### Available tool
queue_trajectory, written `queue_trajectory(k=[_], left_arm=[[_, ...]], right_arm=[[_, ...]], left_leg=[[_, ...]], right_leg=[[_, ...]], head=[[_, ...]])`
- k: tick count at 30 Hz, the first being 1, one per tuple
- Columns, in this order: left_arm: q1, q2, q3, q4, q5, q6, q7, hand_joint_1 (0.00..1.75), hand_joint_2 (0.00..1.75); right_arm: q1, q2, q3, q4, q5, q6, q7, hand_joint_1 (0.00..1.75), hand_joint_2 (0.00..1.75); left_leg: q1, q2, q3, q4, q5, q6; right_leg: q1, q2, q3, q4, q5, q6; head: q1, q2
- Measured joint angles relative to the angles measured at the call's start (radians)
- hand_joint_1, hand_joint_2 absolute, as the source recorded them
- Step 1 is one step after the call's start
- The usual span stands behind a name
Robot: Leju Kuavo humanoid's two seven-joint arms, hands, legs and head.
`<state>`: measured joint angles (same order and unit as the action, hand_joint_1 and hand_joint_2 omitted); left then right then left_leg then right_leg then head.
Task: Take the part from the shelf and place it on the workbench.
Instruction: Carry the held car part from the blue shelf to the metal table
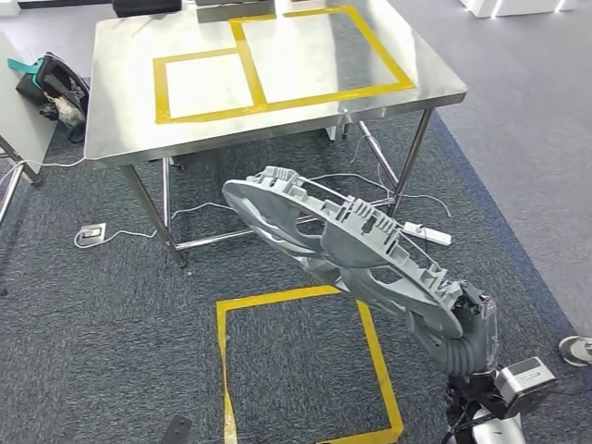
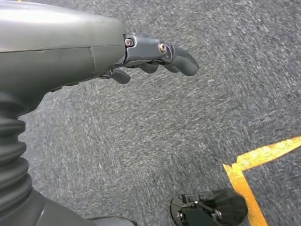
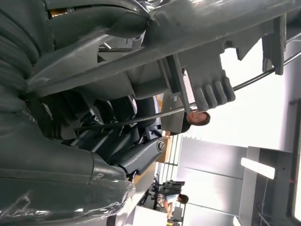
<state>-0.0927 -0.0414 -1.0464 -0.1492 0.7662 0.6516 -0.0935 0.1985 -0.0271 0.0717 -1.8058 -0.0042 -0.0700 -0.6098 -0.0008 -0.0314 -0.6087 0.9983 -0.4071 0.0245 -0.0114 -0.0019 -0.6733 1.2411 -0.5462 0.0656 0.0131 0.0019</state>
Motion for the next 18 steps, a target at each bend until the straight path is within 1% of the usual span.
queue_trajectory(k=[1,2,3,4,5,6,7,8,10,12,13,16,17,18], left_arm=[[0.000,0.001,0.000,0.000,0.000,-0.001,0.000,0.00,1.75],[-0.001,0.002,0.000,0.000,0.000,-0.002,0.002,0.00,1.75],[-0.001,0.002,0.000,0.000,0.001,-0.003,0.003,0.00,1.75],[-0.001,0.004,0.000,0.000,0.002,-0.007,0.005,0.00,1.75],[-0.001,0.005,0.000,0.000,0.006,-0.013,0.006,0.00,1.75],[-0.001,0.006,0.000,0.000,0.010,-0.022,0.007,0.00,1.75],[-0.002,0.007,0.000,0.000,0.015,-0.034,0.007,0.00,1.75],[-0.003,0.007,0.000,0.000,0.019,-0.050,0.008,0.00,1.75],[-0.006,0.008,0.000,0.000,0.027,-0.082,0.014,0.00,1.75],[-0.007,0.008,0.000,0.000,0.037,-0.105,0.018,0.00,1.75],[-0.008,0.008,0.000,0.000,0.042,-0.111,0.016,0.00,1.75],[-0.009,0.007,0.001,0.000,0.047,-0.117,-0.003,0.00,1.75],[-0.010,0.007,0.001,0.000,0.046,-0.116,-0.007,0.00,1.75],[-0.011,0.008,0.001,0.000,0.045,-0.116,-0.009,0.00,1.75]], right_arm=[[0.000,0.000,0.000,0.000,-0.001,0.000,0.000,1.75,1.75],[-0.001,0.000,0.000,0.000,-0.002,0.000,-0.001,1.75,1.75],[-0.002,0.000,0.000,0.000,-0.002,0.000,-0.001,1.75,1.75],[-0.002,0.001,0.000,0.000,-0.003,-0.001,-0.002,1.75,1.75],[-0.003,0.002,0.000,0.000,-0.004,-0.001,-0.002,1.75,1.75],[-0.003,0.003,0.000,0.000,-0.004,-0.001,-0.002,1.75,1.75],[-0.003,0.004,0.000,0.000,-0.005,-0.001,-0.002,1.75,1.75],[-0.004,0.004,0.000,0.000,-0.005,-0.002,-0.002,1.75,1.75],[-0.008,0.005,0.000,0.001,-0.006,-0.001,-0.002,1.75,1.75],[-0.013,0.005,0.000,0.002,-0.007,-0.001,-0.002,1.75,1.75],[-0.016,0.006,0.000,0.002,-0.007,-0.001,-0.002,1.75,1.75],[-0.022,0.006,0.000,0.003,-0.007,-0.001,-0.002,1.75,1.75],[-0.022,0.006,0.000,0.003,-0.007,-0.001,-0.002,1.75,1.75],[-0.023,0.006,0.000,0.003,-0.007,-0.001,-0.002,1.75,1.75]], left_leg=[[0.001,-0.005,0.003,0.000,-0.002,-0.004],[0.000,-0.009,0.004,0.003,-0.005,-0.009],[-0.002,-0.012,0.003,0.005,-0.005,-0.014],[-0.004,-0.014,0.001,0.007,-0.006,-0.015],[-0.006,-0.015,-0.001,0.009,-0.005,-0.011],[-0.006,-0.015,-0.002,0.008,-0.002,-0.005],[-0.006,-0.015,-0.001,0.007,-0.001,0.002],[-0.006,-0.015,0.000,0.005,0.001,0.007],[-0.005,-0.015,0.001,0.000,0.003,0.008],[-0.004,-0.015,0.002,-0.004,0.005,0.003],[-0.003,-0.015,0.002,-0.006,0.006,-0.003],[0.000,-0.015,0.002,-0.009,0.007,-0.027],[0.000,-0.015,0.002,-0.010,0.007,-0.032],[0.000,-0.015,0.002,-0.010,0.007,-0.033]], right_leg=[[-0.002,0.002,0.029,-0.072,0.041,0.001],[-0.004,0.006,0.059,-0.139,0.069,0.001],[-0.005,0.009,0.080,-0.184,0.084,-0.002],[-0.006,0.013,0.090,-0.205,0.087,-0.005],[-0.005,0.015,0.093,-0.210,0.086,-0.008],[-0.005,0.015,0.091,-0.209,0.088,-0.010],[-0.005,0.015,0.090,-0.209,0.088,-0.010],[-0.004,0.016,0.090,-0.209,0.088,-0.011],[-0.001,0.016,0.089,-0.209,0.088,-0.017],[0.001,0.016,0.088,-0.209,0.088,-0.023],[0.002,0.016,0.088,-0.209,0.088,-0.024],[0.003,0.015,0.086,-0.208,0.088,-0.026],[0.004,0.015,0.086,-0.208,0.088,-0.027],[0.004,0.015,0.086,-0.208,0.089,-0.027]], head=[[0.000,0.000],[0.001,0.000],[0.000,0.000],[0.000,0.000],[-0.001,0.000],[-0.002,0.000],[-0.002,0.000],[-0.002,0.000],[-0.001,0.000],[-0.001,0.000],[-0.001,0.000],[-0.001,0.000],[-0.001,0.000],[-0.001,0.000]])
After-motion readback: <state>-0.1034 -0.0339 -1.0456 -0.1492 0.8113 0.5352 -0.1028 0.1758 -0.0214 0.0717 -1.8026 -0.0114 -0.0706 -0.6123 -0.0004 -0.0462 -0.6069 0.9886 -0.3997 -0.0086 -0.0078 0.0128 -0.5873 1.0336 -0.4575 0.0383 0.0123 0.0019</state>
